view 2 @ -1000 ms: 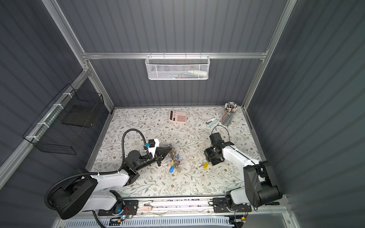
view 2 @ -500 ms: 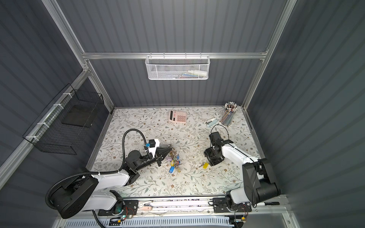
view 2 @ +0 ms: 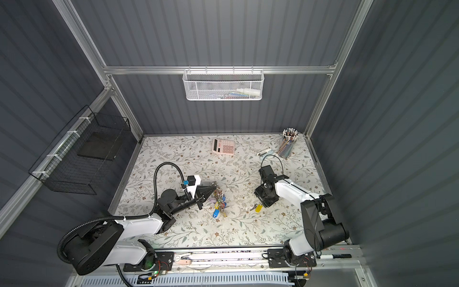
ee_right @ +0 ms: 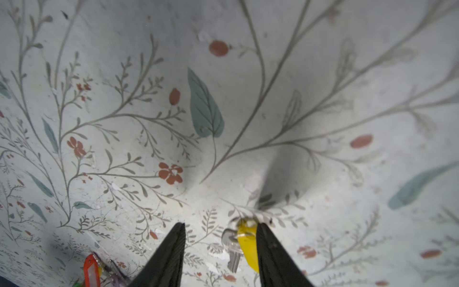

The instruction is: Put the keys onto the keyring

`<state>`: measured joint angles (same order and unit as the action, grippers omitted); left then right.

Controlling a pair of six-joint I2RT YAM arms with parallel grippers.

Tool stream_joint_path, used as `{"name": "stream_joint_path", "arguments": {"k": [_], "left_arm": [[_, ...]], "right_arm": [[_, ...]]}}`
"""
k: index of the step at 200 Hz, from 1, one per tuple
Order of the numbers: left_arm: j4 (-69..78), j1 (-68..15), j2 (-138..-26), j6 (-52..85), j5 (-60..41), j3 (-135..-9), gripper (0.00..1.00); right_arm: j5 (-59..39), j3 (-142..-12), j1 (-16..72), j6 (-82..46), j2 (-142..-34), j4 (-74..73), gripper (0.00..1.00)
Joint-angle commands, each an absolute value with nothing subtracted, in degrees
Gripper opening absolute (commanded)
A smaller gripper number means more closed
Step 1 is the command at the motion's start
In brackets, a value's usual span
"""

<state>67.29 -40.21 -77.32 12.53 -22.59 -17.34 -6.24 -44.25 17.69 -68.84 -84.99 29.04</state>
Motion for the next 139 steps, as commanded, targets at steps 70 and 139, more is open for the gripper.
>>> {"name": "stream_joint_path", "arguments": {"k": [70,139], "left_arm": [[73.11,-40.43,-76.05,13.36,-23.62,-18.46,0.00],[73.13,-40.43,-75.24,13.73,-23.71,-18.29,0.00]], "right_arm": [[-12.71,-33.30,15.11,-62.05,-82.89,11.64,0.64],[-13.12,-27.03,16.18,-67.36,-72.77,13.67,0.62]]}}
